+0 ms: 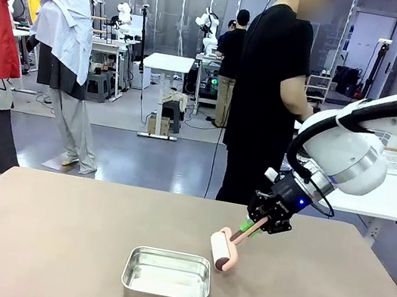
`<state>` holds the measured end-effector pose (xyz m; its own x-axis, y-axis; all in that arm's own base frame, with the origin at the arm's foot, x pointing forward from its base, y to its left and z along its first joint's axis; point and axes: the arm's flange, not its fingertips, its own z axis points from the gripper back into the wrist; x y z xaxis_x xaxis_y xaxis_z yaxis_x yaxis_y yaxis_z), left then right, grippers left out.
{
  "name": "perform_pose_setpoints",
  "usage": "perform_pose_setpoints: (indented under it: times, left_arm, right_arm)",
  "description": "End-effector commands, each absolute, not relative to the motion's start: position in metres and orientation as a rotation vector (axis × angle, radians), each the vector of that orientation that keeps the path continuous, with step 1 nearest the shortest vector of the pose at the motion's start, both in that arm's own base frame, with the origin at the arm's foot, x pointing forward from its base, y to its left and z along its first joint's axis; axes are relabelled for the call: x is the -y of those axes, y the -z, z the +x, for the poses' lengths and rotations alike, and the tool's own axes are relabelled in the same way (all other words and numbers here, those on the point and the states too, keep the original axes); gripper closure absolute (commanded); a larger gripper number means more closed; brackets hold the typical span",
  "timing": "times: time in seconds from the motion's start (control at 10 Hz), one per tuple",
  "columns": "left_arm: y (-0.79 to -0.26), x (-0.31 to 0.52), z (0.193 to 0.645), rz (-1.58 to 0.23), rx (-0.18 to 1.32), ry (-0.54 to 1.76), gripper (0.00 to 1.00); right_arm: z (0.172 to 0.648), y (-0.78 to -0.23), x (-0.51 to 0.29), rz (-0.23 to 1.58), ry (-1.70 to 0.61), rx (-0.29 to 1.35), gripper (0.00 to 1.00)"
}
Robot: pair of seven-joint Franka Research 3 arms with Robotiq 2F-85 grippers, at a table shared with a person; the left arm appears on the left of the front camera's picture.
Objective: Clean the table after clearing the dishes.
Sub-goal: When the right (or left) Handle tray is removed, use the right hand (or left hand) to clean the right (or left) side of the table with the Lint Roller.
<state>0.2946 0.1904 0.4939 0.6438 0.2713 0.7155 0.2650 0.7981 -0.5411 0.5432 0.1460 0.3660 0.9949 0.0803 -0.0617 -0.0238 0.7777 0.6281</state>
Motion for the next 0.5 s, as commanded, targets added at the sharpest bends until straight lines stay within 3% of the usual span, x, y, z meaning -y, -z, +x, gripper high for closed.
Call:
perform_pose_setpoints:
  times: [0.0, 0.4]
  left_arm:
    - [-0.495, -0.192, 0.292, -0.670, 0.883, 0.007, 0.00]
    - [-0.495, -0.192, 0.292, -0.670, 0.883, 0.007, 0.00]
  right_arm:
    - [0.535, -0.353, -0.142, 0.691, -0.048, -0.030, 0.79]
    - [0.505, -0.311, -0.119, 0.469, -0.068, 0.049, 0.79]
